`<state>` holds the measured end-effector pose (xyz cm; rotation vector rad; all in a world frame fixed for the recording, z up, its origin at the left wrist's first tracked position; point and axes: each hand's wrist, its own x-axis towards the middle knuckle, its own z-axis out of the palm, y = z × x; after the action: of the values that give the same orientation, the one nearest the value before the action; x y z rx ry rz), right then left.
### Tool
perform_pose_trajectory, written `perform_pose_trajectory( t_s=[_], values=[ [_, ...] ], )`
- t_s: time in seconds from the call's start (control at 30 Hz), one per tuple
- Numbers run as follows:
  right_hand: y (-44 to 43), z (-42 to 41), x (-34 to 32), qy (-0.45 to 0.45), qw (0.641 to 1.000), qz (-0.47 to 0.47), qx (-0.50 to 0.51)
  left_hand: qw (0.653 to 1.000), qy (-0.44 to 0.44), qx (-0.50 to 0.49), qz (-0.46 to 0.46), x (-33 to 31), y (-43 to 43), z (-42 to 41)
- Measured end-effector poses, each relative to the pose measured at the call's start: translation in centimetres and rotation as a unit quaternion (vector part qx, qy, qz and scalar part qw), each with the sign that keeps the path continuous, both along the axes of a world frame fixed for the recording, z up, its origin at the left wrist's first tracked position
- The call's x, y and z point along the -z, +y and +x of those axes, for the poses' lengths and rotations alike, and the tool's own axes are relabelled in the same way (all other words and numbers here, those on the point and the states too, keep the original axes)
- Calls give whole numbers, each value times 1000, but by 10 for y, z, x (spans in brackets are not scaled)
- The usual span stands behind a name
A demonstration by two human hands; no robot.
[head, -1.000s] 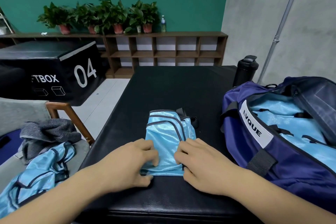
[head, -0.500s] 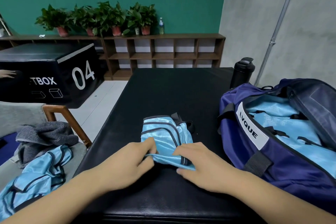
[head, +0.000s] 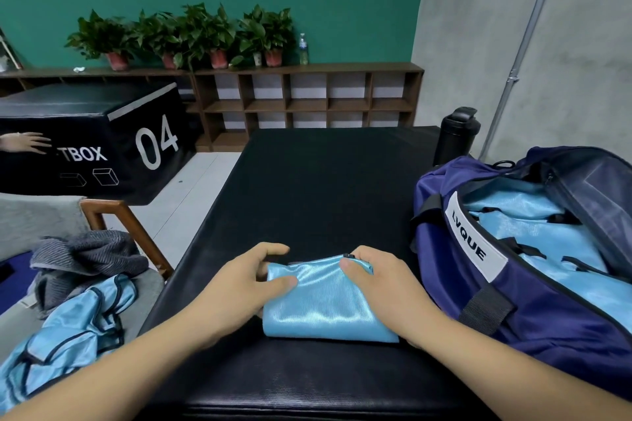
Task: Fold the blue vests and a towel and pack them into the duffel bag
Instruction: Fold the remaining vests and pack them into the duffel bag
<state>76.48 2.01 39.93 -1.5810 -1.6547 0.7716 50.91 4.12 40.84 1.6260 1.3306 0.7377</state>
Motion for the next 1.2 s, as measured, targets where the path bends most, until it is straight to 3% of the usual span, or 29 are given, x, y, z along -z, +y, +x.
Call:
perform_pose_trajectory(
  t_s=[0.13, 0.3, 0.43, 0.5, 0.63, 0.8, 0.97, 1.07, 1.2],
  values=[
    [-1, -3, 0, -122, 992, 16, 35, 996, 84, -11, 39, 6, 4, 9],
    [-2, -1, -13, -326, 943, 61, 33, 991, 116, -37, 61, 7, 10, 19],
    [4, 0, -13, -392, 918, 54, -5, 989, 133, -35, 62, 12, 15, 24],
    [8, 3, -11, -364, 929, 38, -43, 991, 128, -15, 34, 11, 18, 23],
    [18, -2, -27, -191, 968, -72, -146, 995, 100, 17, -9, 9, 22, 20],
    [35, -14, -57, -333, 896, -187, -224, 995, 47, 56, -73, 2, 25, 16],
    [37, -15, -65, -240, 889, -287, -263, 988, -3, 139, -71, -19, 23, 5],
    [35, -10, -76, -183, 903, -280, -269, 987, -45, 146, -56, -33, 20, 0],
    [30, 0, -98, -187, 932, -201, -235, 986, -107, 126, -38, -47, 19, -1]
  ],
)
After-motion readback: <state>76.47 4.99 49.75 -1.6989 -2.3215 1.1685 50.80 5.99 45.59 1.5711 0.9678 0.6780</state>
